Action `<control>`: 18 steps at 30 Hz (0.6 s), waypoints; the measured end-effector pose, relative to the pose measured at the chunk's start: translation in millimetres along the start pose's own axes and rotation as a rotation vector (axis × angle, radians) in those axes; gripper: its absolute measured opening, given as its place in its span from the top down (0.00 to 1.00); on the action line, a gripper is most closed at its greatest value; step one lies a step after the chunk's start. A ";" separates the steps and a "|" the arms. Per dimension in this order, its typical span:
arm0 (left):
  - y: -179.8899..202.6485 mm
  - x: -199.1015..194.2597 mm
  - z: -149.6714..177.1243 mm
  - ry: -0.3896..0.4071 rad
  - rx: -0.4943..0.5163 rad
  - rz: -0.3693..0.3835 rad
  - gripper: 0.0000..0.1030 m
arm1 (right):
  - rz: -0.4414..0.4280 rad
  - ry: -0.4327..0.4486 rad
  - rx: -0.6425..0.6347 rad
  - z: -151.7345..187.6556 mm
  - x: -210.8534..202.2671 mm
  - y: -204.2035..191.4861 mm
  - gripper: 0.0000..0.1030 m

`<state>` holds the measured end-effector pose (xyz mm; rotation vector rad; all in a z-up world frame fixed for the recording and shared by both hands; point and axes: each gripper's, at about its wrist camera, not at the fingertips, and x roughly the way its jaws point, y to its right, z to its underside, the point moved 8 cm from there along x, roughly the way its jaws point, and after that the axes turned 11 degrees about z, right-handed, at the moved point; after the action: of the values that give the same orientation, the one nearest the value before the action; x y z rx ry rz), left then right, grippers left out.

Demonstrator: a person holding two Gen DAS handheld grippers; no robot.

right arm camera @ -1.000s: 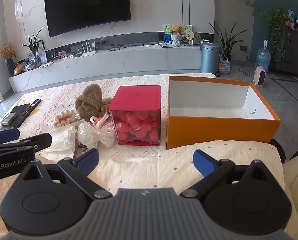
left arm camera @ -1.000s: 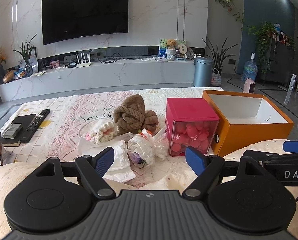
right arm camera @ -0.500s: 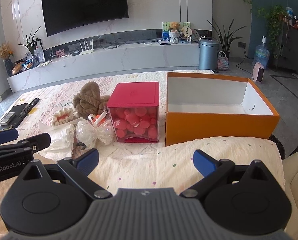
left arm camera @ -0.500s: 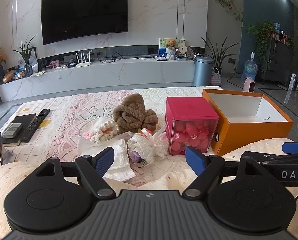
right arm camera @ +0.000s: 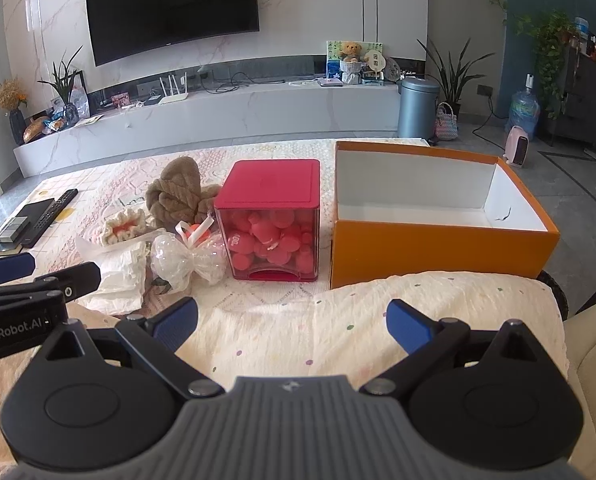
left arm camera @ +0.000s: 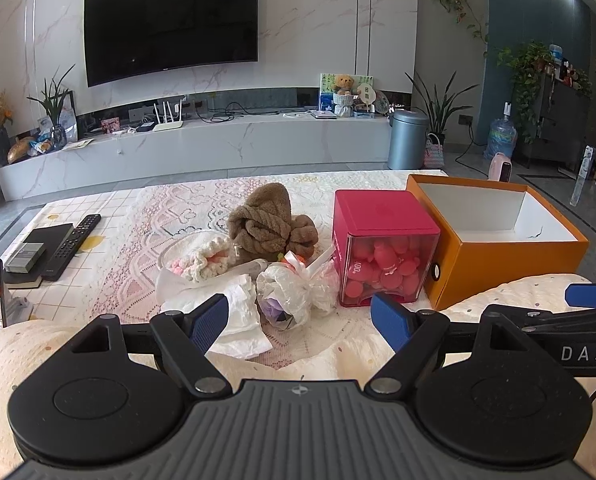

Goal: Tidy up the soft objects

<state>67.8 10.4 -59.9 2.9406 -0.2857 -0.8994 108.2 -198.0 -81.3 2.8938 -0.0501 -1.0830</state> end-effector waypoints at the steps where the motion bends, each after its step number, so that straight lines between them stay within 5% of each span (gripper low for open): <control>1: 0.0 0.6 0.8 -0.002 -0.001 -0.001 0.08 | 0.000 -0.001 0.000 0.1 0.0 0.0 0.04; 18: -1.9 2.6 4.2 -0.006 -0.019 -0.003 0.09 | -0.013 -0.012 -0.013 2.6 1.9 -5.5 0.04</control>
<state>67.9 11.7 -65.0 2.9221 -0.2721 -0.9061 108.0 -192.7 -84.8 2.8800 -0.0250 -1.0982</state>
